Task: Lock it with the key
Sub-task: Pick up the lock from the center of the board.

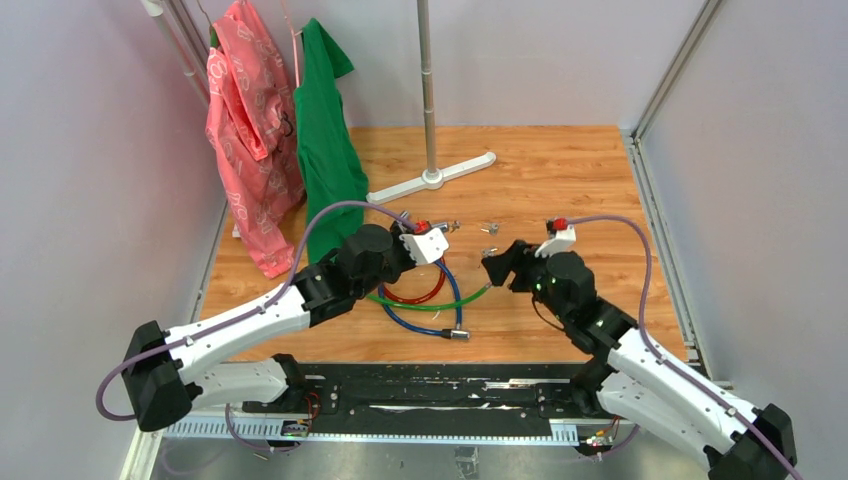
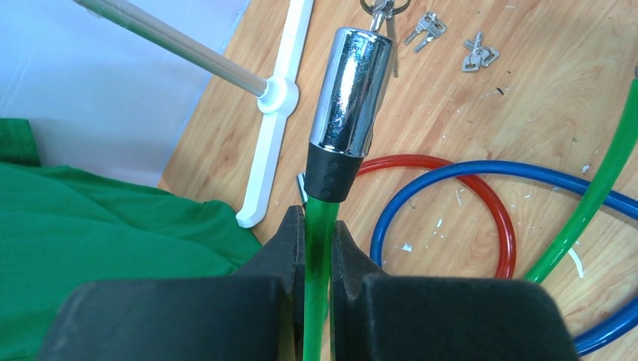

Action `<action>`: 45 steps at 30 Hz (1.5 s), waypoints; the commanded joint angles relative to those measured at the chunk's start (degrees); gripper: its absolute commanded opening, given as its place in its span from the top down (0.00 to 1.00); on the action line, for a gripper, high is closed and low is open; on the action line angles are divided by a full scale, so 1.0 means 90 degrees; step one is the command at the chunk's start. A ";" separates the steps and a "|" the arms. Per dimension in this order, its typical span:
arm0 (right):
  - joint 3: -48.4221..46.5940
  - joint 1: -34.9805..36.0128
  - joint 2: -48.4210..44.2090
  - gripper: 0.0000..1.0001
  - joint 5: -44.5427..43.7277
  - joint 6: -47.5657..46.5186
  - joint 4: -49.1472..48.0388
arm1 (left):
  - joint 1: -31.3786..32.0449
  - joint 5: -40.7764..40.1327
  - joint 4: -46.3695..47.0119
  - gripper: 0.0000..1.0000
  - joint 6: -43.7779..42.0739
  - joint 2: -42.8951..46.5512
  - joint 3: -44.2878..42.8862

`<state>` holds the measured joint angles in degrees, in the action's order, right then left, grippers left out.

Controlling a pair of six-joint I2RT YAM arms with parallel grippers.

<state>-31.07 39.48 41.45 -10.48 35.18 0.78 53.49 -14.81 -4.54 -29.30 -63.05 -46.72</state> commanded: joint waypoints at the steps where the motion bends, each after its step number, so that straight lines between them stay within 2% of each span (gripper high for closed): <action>1: 0.1489 0.0005 -0.0267 0.33 0.0993 0.0852 -0.1380 | 0.0082 0.0160 -0.0008 1.00 0.0694 0.0071 0.0258; 4: 0.2265 0.0009 -0.0527 0.34 0.1653 0.0779 -0.2268 | 0.0077 0.0161 0.0011 1.00 0.0778 0.0106 0.0297; 7: 0.2856 0.0071 -0.0995 0.35 0.1904 0.0379 -0.2908 | 0.0072 0.0216 0.0015 1.00 0.0840 0.0098 0.0305; 10: 0.3357 0.0095 -0.1135 0.34 0.1630 -0.0017 -0.3396 | 0.0072 0.0239 0.0078 1.00 0.0860 0.0094 0.0325; 13: 0.3910 0.0095 -0.0792 0.35 0.1463 -0.0404 -0.4716 | 0.0071 0.0213 0.0100 1.00 0.0882 0.0103 0.0311; 17: 0.3629 0.0095 0.0142 0.35 0.1653 -0.0939 -0.4939 | 0.0062 0.0176 0.0150 1.00 0.0978 0.0085 0.0289; 25: 0.3345 0.0113 0.2811 0.36 0.2381 -0.0383 -0.6940 | 0.0042 0.0224 0.0244 1.00 0.1021 0.0114 0.0313; 30: 0.3252 0.0125 0.4398 0.41 0.2545 -0.0349 -0.9189 | 0.0031 0.0222 0.0211 1.00 0.1065 0.0162 0.0315; 34: 0.3286 0.0131 0.5206 0.51 0.2335 -0.0189 -0.9931 | 0.0021 0.0227 0.0221 1.00 0.1091 0.0171 0.0337; 36: 0.3205 0.0129 0.5460 0.64 0.2309 -0.0197 -1.0208 | 0.0008 0.0238 0.0244 1.00 0.1104 0.0177 0.0344; 38: 0.3135 0.0128 0.5445 0.82 0.2195 -0.0293 -1.0228 | -0.0004 0.0283 0.0273 1.00 0.1180 0.0211 0.0348; 41: 0.3171 0.0134 0.5013 0.93 0.1863 -0.0577 -1.0177 | -0.0083 0.0444 0.0213 1.00 0.1440 0.0265 0.0316; 43: 0.3187 0.0127 0.4259 0.97 0.1748 -0.0774 -0.9906 | -0.0202 0.0647 0.0100 1.00 0.1748 0.0309 0.0249; 45: 0.2946 0.0128 0.3339 0.99 0.1895 -0.0965 -0.8584 | -0.0296 0.0704 0.0064 1.00 0.2016 0.0400 0.0189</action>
<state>-1.85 40.29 83.42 9.19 31.27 -83.15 52.01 -12.62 -1.67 -20.25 -60.86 -45.01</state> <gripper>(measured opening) 0.181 0.073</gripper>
